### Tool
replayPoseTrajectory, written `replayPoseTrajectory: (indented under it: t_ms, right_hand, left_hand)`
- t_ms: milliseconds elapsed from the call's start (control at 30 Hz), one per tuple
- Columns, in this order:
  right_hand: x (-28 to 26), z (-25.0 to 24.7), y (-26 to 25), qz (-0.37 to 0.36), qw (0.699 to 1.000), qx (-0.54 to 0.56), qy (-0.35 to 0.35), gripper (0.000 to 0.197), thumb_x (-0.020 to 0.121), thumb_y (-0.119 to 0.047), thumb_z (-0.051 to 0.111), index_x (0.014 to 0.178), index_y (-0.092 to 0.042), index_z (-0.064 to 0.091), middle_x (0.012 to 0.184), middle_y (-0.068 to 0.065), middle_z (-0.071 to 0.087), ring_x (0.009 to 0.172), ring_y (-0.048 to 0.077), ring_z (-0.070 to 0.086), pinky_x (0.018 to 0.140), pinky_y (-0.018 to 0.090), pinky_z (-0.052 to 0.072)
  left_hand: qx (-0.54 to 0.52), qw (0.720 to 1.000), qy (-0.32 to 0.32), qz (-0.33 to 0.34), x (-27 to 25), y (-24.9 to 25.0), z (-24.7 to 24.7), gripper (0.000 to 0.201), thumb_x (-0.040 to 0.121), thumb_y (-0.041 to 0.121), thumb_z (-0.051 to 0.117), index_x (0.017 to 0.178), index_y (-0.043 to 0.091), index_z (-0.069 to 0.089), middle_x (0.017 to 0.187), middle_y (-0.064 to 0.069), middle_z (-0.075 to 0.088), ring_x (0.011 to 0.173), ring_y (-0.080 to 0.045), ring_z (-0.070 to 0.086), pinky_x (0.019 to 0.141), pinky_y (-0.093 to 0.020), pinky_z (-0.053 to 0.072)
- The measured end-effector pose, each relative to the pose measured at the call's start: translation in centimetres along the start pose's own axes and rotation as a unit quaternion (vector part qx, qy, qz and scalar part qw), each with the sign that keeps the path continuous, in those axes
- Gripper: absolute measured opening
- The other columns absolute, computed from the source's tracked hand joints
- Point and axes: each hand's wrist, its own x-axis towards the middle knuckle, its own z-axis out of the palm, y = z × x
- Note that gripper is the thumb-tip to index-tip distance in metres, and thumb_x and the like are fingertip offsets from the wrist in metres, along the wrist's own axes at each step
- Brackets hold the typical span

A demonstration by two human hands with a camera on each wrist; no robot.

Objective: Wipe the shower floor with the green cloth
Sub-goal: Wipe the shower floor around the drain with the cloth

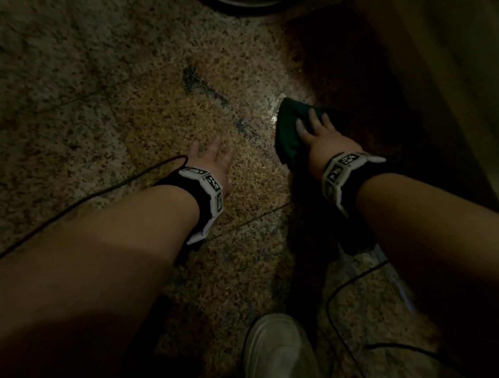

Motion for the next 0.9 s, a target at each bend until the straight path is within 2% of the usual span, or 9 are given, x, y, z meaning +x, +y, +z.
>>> replayPoseTrajectory:
  t_ms: [100, 267, 367, 500, 667, 800, 900]
  right_hand:
    - [-0.4, 0.4, 0.4, -0.001, 1.000, -0.007, -0.001, 0.074, 0.098, -0.007, 0.038, 0.151, -0.029, -0.007, 0.156, -0.002, -0.024, 0.145, 0.022, -0.014, 0.116, 0.044, 0.018]
    - [-3.6, 4.0, 2.6, 0.017, 0.999, -0.017, -0.026, 0.080, 0.096, -0.008, 0.044, 0.151, -0.027, -0.011, 0.155, 0.000, -0.026, 0.145, 0.023, -0.016, 0.117, 0.038, 0.014]
    - [-4.4, 5.1, 3.2, 0.022, 0.999, -0.011, -0.027, 0.081, 0.096, -0.011, 0.045, 0.151, -0.027, -0.012, 0.155, -0.001, -0.027, 0.145, 0.023, -0.016, 0.118, 0.037, 0.015]
    - [-2.9, 4.5, 3.2, 0.027, 1.000, 0.009, -0.005, 0.080, 0.096, -0.009, 0.044, 0.150, -0.031, -0.009, 0.156, -0.003, -0.025, 0.145, 0.023, -0.014, 0.117, 0.039, 0.019]
    - [0.0, 1.4, 3.2, 0.020, 0.999, 0.022, 0.037, 0.071, 0.098, -0.015, 0.041, 0.151, -0.031, -0.004, 0.157, -0.001, -0.019, 0.146, 0.026, -0.011, 0.117, 0.043, 0.015]
    - [-0.2, 0.8, 3.0, 0.019, 0.999, 0.023, 0.027, 0.070, 0.099, -0.012, 0.037, 0.151, -0.032, -0.006, 0.157, -0.002, -0.021, 0.145, 0.024, -0.012, 0.117, 0.043, 0.012]
    - [-1.1, 1.8, 3.0, 0.010, 1.000, 0.017, 0.000, 0.072, 0.098, -0.009, 0.036, 0.150, -0.033, -0.008, 0.156, -0.004, -0.024, 0.145, 0.023, -0.013, 0.117, 0.043, 0.017]
  left_hand:
    - [-0.002, 1.000, -0.007, 0.008, 0.3, -0.5, -0.2, 0.074, 0.099, 0.045, 0.038, 0.150, 0.027, -0.013, 0.156, 0.000, -0.021, 0.145, -0.033, -0.003, 0.115, -0.044, 0.014]
    - [-0.004, 0.998, 0.052, 0.023, 1.1, -0.3, -0.1, 0.080, 0.096, 0.041, 0.047, 0.150, 0.028, -0.010, 0.157, 0.000, -0.017, 0.145, -0.032, -0.004, 0.116, -0.046, 0.017]
    - [-0.009, 0.998, 0.047, 0.036, 1.5, 0.3, -0.4, 0.076, 0.097, 0.045, 0.043, 0.151, 0.029, -0.009, 0.157, 0.001, -0.017, 0.145, -0.031, -0.004, 0.113, -0.047, 0.019]
    - [-0.009, 0.999, 0.012, 0.028, 1.6, 1.0, -0.7, 0.073, 0.098, 0.048, 0.039, 0.151, 0.029, -0.008, 0.157, -0.001, -0.020, 0.145, -0.032, -0.005, 0.115, -0.046, 0.015]
    - [0.012, 1.000, 0.007, 0.024, 1.6, 0.9, -1.2, 0.069, 0.099, 0.043, 0.039, 0.151, 0.030, -0.005, 0.158, -0.001, -0.016, 0.145, -0.031, -0.002, 0.114, -0.048, 0.018]
    - [0.024, 0.999, 0.013, 0.017, 1.2, 0.9, -2.3, 0.069, 0.100, 0.037, 0.041, 0.151, 0.025, -0.003, 0.158, -0.001, -0.014, 0.145, -0.030, -0.001, 0.115, -0.044, 0.017]
    - [0.017, 0.999, 0.041, 0.009, 0.4, 0.9, -4.0, 0.067, 0.100, 0.037, 0.038, 0.151, 0.024, -0.004, 0.158, -0.002, -0.013, 0.146, -0.030, -0.002, 0.116, -0.042, 0.016]
